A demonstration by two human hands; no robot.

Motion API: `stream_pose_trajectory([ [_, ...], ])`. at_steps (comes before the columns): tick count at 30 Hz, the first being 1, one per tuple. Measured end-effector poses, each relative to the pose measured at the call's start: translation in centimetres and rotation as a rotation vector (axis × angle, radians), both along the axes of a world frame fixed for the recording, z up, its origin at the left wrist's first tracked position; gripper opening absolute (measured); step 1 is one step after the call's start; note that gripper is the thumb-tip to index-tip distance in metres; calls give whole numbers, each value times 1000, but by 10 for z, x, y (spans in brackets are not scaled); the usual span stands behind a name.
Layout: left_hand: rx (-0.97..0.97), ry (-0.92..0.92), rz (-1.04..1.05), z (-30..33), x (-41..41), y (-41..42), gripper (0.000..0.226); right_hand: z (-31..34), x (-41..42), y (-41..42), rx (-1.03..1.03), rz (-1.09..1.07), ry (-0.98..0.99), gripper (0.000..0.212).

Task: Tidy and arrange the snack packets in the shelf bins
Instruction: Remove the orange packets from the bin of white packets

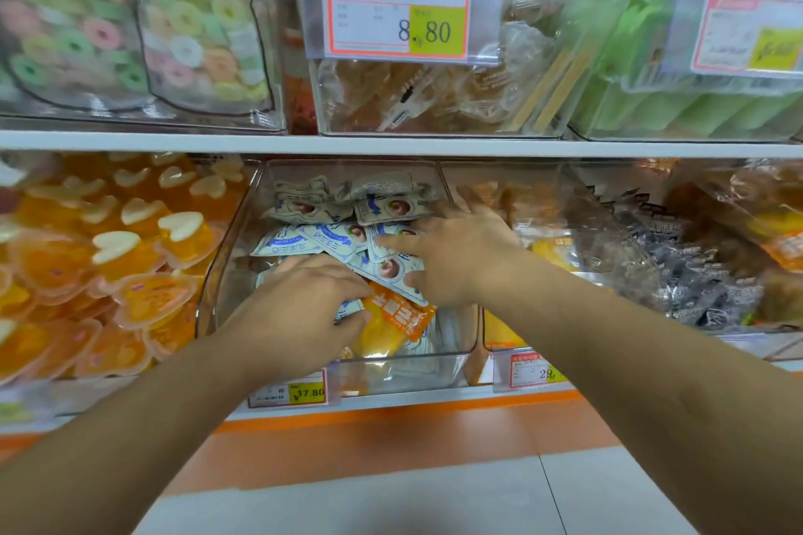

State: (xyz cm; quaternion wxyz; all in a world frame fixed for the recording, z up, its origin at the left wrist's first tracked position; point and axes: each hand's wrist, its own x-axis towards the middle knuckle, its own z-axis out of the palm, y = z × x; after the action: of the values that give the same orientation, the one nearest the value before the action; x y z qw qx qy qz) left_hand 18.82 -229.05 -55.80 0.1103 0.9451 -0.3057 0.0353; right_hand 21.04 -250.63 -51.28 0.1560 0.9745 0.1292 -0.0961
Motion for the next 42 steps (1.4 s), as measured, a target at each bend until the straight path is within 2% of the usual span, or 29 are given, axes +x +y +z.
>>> stream_pose_trajectory([
  [2,28,22,18,0,2,-3,48,0,-2,1,23,11,-19,69],
  [5,46,88,73,0,3,-8,50,-1,-13,-5,171,55,-223,55],
  [7,18,166,122,0,4,-10,52,-5,-22,-15,287,54,-344,47],
  [9,-70,262,137,0,5,-12,50,-9,-32,-24,357,61,-375,48],
  [12,-331,300,118,-1,6,-15,33,-14,-43,-31,473,60,-379,48],
  [16,-502,343,185,5,-3,-26,29,-14,-54,-32,614,17,-327,44],
  [19,-599,351,176,14,-14,-35,18,-9,-61,-34,736,15,-222,43],
  [23,-808,350,137,28,-29,-35,14,2,-74,-34,1014,-46,-5,12],
  [26,-941,363,85,41,-38,-39,15,13,-78,-42,1146,-52,-115,6],
  [30,-747,287,54,43,-45,-40,23,36,-88,-77,1406,-93,-266,10],
  [33,-666,267,100,42,-46,-30,20,43,-99,-113,1404,-118,-418,10],
  [35,-653,266,108,45,-49,-25,20,41,-105,-135,1377,-142,-452,8],
  [37,-618,251,116,48,-54,-22,21,35,-108,-150,1192,-185,-443,10],
  [39,-560,231,135,51,-58,-15,22,26,-111,-158,934,-262,-321,8],
  [42,-400,154,164,52,-60,2,23,16,-116,-152,680,-274,-213,40],
])
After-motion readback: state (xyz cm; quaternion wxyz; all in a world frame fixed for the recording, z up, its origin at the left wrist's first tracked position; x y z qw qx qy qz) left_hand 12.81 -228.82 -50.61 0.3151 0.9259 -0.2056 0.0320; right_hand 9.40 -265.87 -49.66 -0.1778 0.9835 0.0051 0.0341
